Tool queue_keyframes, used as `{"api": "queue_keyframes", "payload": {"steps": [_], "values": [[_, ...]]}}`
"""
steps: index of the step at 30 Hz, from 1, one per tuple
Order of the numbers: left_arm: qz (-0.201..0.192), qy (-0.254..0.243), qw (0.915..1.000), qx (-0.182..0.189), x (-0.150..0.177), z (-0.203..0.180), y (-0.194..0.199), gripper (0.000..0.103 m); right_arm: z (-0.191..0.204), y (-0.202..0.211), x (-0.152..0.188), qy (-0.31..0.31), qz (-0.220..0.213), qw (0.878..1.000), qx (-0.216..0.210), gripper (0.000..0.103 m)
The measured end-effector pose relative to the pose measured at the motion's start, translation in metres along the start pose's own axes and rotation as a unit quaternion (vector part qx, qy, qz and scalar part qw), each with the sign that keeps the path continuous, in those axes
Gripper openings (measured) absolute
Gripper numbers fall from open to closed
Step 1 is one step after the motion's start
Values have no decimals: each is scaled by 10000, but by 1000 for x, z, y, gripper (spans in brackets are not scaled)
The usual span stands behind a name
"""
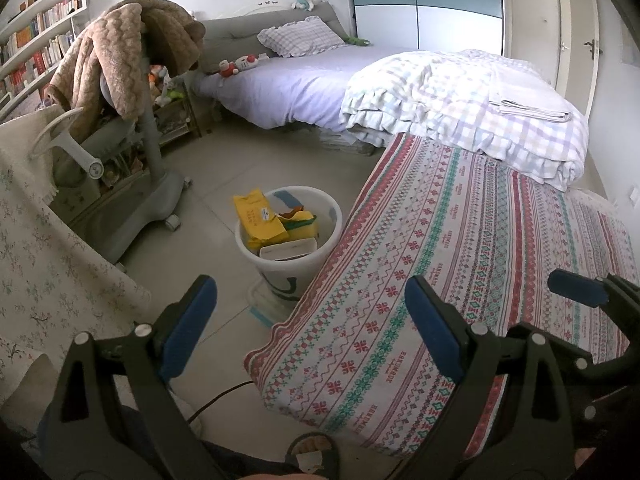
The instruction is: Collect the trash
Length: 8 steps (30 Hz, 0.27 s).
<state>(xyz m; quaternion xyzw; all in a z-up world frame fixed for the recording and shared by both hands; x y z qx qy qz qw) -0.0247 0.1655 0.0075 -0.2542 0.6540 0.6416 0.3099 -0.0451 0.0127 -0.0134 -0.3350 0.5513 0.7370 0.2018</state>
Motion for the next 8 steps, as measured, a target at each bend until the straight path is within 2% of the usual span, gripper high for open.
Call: {"api": "queue_keyframes", "payload": {"steps": [8], "values": [[17,5,10000,-11,1,1,-1,95,1,0,0,-16,1,10000,0,83]]}}
Point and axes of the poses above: each gripper's, at about its wrist camera, not at the fingertips, and y roughly against the way its jaws point, z to its left, x to its underside, the point moved 5 cm from there along -y, roughly the way its jaws point, and after that the axes turned 8 degrees about x, right-handed, at the moved point
